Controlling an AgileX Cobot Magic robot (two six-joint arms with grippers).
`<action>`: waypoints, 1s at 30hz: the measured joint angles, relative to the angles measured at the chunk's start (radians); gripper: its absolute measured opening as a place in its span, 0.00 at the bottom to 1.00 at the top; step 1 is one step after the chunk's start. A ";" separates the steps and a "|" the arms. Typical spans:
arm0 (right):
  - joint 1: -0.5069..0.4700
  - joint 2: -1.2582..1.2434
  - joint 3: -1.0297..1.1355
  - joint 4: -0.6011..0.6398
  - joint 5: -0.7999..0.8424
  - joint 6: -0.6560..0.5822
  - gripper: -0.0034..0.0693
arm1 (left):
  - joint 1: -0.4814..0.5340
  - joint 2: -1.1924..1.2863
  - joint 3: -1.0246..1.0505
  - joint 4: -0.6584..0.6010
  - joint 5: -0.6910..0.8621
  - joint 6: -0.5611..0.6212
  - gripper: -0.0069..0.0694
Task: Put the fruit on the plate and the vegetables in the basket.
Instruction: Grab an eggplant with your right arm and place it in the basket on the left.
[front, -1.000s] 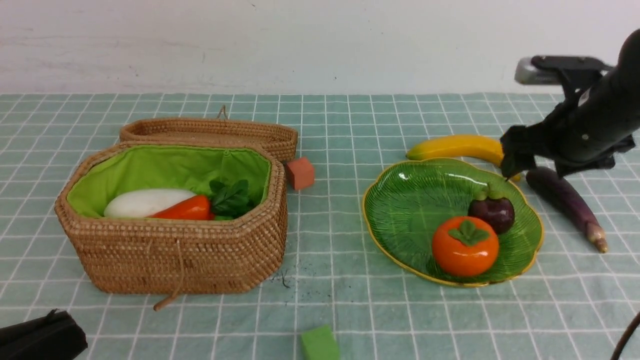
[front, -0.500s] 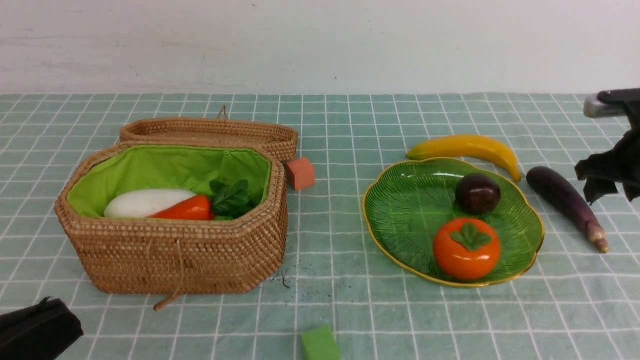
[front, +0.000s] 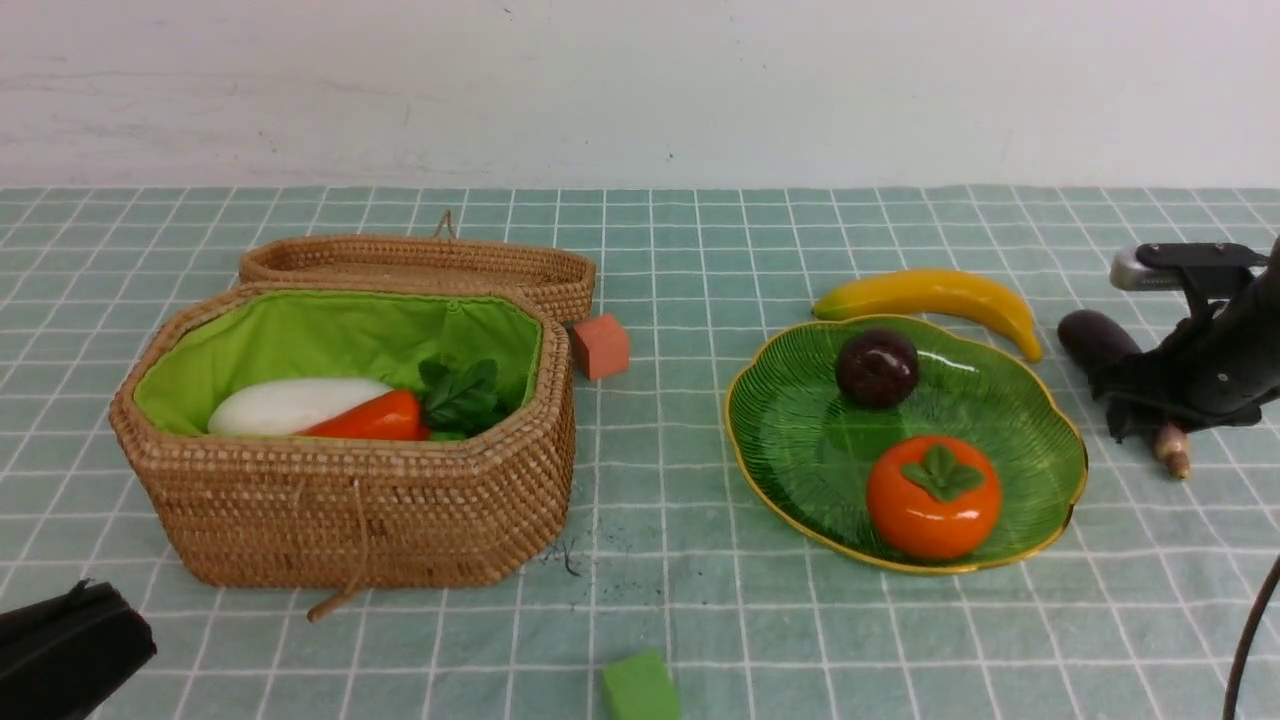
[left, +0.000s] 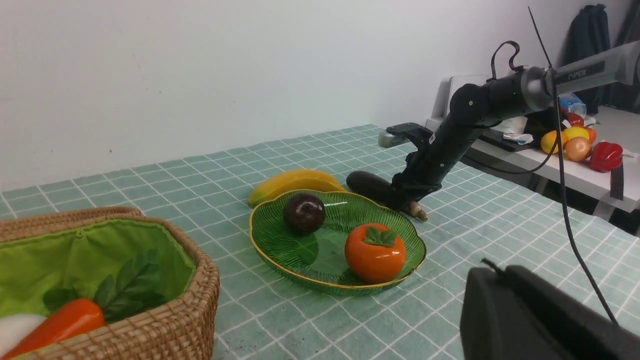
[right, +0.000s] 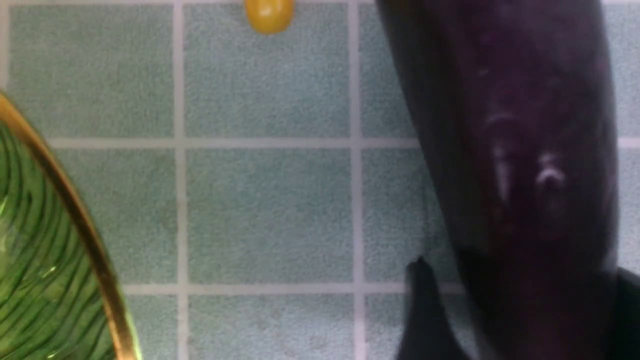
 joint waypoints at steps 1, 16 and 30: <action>0.000 0.000 -0.001 0.000 0.008 -0.006 0.48 | 0.000 0.000 0.000 0.000 0.010 -0.013 0.10; 0.152 -0.331 -0.110 0.208 0.288 -0.100 0.44 | 0.000 0.000 0.000 0.147 0.149 -0.251 0.10; 0.804 -0.015 -0.653 0.385 0.321 -0.379 0.44 | 0.000 0.000 0.000 0.888 0.318 -1.005 0.11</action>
